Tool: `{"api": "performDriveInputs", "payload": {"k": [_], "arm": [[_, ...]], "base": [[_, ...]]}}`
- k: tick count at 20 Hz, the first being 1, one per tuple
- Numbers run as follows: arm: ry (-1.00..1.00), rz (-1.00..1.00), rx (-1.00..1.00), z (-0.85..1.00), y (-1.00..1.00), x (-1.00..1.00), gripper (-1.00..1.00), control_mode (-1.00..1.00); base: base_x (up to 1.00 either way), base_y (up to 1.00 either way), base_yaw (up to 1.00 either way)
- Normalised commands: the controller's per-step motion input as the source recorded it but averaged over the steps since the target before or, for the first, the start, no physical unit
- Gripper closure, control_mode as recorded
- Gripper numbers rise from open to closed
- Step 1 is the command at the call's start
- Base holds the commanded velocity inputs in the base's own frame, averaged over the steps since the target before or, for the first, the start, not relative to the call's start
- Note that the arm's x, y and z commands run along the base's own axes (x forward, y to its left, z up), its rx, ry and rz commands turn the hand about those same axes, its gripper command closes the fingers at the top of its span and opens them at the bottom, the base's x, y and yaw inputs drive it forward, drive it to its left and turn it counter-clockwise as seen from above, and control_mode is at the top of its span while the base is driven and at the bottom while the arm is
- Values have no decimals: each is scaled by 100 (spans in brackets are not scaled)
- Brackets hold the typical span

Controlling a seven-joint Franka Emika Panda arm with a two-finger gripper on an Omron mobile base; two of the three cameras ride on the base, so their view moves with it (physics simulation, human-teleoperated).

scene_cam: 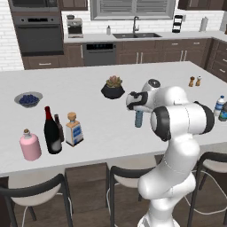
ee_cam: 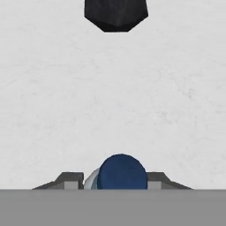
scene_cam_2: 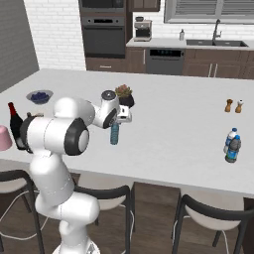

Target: Move the plastic bottles in the middle to the plastics group, and the glass bottles in the middle to the glass group.

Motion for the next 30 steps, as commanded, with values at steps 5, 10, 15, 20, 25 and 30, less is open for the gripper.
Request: {"api": "performDriveInputs", "payload": {"k": [5,10,15,20,25,30], "arm": [[8,-10,0,52,-54,-57,100,-100],[1,-14,0,8,-67,-58,100,-100],[0,-14,-3,-13,-66,-45,100,-100],[0,-13,-5,-1,-75,-30,100,-100],[1,-14,-4,17,-83,-7,100,-100],[6,-14,0,26,-89,0,100,-100]], "base": [[0,0,0],[0,0,0],[0,0,0],[0,0,0],[0,0,0],[0,0,0]]}}
